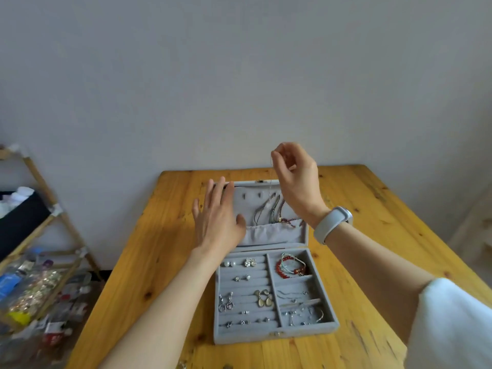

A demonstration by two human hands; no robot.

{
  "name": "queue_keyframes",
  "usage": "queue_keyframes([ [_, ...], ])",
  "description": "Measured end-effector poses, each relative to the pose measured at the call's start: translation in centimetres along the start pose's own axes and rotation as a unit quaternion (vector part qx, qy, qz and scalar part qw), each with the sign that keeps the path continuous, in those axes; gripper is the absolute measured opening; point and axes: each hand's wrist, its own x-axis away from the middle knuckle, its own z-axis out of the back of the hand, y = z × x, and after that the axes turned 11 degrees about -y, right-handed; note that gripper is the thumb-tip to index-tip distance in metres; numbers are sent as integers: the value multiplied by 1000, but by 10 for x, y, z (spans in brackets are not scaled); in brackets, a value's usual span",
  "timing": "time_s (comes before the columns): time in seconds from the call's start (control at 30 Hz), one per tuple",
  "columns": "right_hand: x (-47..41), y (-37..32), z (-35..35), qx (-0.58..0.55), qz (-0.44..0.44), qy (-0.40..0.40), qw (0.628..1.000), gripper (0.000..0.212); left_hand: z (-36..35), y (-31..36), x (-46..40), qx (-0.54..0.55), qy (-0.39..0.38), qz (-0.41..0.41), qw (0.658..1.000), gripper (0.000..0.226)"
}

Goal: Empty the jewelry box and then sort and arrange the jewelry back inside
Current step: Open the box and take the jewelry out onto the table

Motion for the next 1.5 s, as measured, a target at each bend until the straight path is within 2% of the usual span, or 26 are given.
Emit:
queue_keyframes([
  [0.1,5,-30,19,-34,7,-34,999,16,15,14,9,88,16,-47,995,65],
  [0.17,16,-50,32,-64,3,-51,997,19,25,31,23,226,3,-82,971,66],
  [0.27,44,-76,49,-124,-18,-66,990,18,38,58,63,435,-109,-99,888,68],
  [0.33,67,-84,55,-150,-39,-65,986,17,37,69,93,492,-175,-98,847,64],
  [0.47,126,-79,67,-228,-141,-58,962,19,14,76,167,608,-223,-51,761,26],
  [0.53,158,-70,71,-325,-225,-51,917,21,-2,72,205,676,-223,-5,703,18],
  [0.57,173,-64,73,-377,-264,-44,887,23,-9,69,223,692,-221,15,687,16],
  [0.7,224,-38,82,-544,-382,0,747,14,-25,52,272,678,-208,102,698,15],
  [0.77,241,-30,83,-567,-403,7,718,13,-28,43,283,679,-200,138,693,16],
  [0.93,258,-25,83,-487,-384,-62,782,21,-35,38,287,615,-157,174,753,17],
  [1.03,253,-35,88,-421,-331,-147,832,20,-36,41,282,557,-145,142,805,16],
  [1.1,247,-45,90,-375,-298,-214,851,19,-37,47,278,538,-172,98,819,20],
  [1.2,236,-62,91,-345,-257,-285,856,18,-39,62,272,550,-229,41,802,45],
  [1.27,230,-73,93,-344,-235,-301,858,19,-40,70,268,580,-258,9,773,56],
  [1.33,227,-79,94,-342,-225,-305,860,22,-40,72,267,646,-264,3,717,52],
  [1.4,226,-81,96,-345,-224,-311,857,23,-38,71,268,715,-257,6,650,39],
  [1.43,228,-81,96,-345,-226,-321,853,23,-36,71,269,731,-257,-1,633,34],
  [1.47,229,-81,95,-342,-228,-336,847,22,-35,72,269,727,-257,-8,637,31],
  [1.5,231,-81,94,-337,-231,-353,842,20,-33,73,268,706,-255,-16,660,28],
])
